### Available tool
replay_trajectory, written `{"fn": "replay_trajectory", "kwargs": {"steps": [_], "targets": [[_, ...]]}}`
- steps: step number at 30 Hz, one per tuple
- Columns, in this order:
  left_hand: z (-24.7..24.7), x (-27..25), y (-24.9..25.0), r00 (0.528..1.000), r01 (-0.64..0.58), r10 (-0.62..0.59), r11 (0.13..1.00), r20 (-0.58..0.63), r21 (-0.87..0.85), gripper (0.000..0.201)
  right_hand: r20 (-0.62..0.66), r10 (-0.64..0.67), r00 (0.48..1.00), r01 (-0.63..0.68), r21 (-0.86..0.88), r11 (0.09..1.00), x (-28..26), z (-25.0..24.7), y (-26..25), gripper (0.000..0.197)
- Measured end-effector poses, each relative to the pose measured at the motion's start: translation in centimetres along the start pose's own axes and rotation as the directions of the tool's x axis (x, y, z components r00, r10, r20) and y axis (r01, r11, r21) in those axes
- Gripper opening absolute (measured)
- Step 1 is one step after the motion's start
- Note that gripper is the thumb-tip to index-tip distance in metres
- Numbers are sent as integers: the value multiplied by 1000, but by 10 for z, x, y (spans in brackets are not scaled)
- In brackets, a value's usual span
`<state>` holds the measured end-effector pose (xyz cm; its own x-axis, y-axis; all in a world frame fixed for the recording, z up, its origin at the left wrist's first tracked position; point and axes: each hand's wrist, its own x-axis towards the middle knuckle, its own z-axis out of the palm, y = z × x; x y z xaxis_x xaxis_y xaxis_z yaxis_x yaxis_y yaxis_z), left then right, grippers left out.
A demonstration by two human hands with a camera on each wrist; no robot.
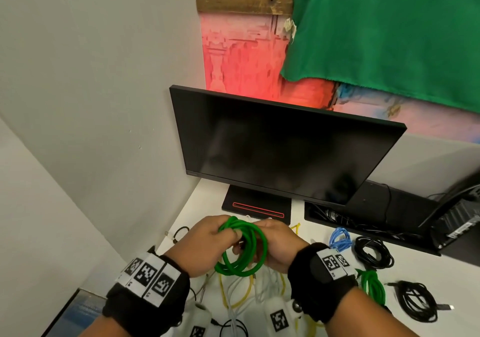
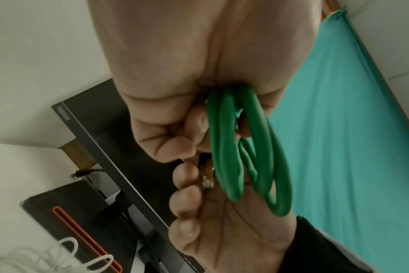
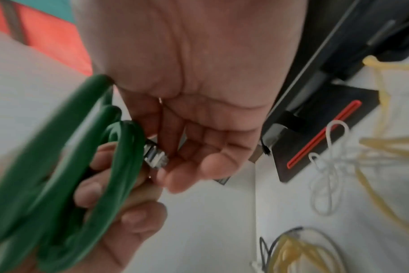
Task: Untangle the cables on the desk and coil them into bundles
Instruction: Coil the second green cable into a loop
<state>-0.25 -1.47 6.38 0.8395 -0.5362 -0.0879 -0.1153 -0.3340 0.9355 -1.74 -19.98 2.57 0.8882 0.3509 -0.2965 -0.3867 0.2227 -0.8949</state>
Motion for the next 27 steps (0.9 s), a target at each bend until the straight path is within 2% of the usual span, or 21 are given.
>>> {"fn": "replay_trajectory", "kwargs": {"steps": [2,4,7,8,9,11,13,16,18,20,22,24,25,27], "targets": [[-1,3,-8,993,8,11,986,-117,164,23,39,-2,999,-3,143,990,-3,3,4,21],[-2,5,-15,977,28,34,957,-210,289,19,18,-11,1000,8,172,985,-2,4,5,27],[-1,5,-16,946,51,78,923,-315,381,9,-44,17,999,-8,194,981,-3,5,1,58],[-1,5,-16,940,52,92,913,-328,404,11,-51,-1,999,9,166,986,-4,5,0,65],[0,6,-15,937,54,101,904,-334,424,14,-54,-35,998,40,89,995,-3,6,0,62],[0,6,-14,937,64,94,901,-337,429,18,-64,-112,992,105,-109,989,0,9,0,43],[-1,5,-12,952,71,46,928,-303,365,26,-110,-175,978,158,-145,977,3,13,-2,36],[-2,2,-10,992,37,-13,980,-122,194,50,-175,-215,961,200,-98,975,5,13,-10,45],[-3,-1,-9,998,42,-43,999,-39,-10,66,-140,-195,971,185,-82,979,4,11,-13,54],[-3,-3,-9,998,59,-66,968,-21,-245,76,-53,-150,987,150,-6,989,1,9,-15,52],[-1,-4,-12,997,58,-80,858,-22,-511,80,10,-108,994,108,27,994,-4,5,-20,44],[3,-5,-15,995,28,-83,733,-49,-680,79,24,-94,995,96,-109,989,-5,3,-29,36],[4,-4,-17,992,16,-98,734,-82,-679,77,1,-95,995,93,-252,963,-5,3,-33,32],[4,-1,-20,975,20,-139,830,-173,-557,69,-66,-105,992,56,-513,857,-2,5,-37,21]]}}
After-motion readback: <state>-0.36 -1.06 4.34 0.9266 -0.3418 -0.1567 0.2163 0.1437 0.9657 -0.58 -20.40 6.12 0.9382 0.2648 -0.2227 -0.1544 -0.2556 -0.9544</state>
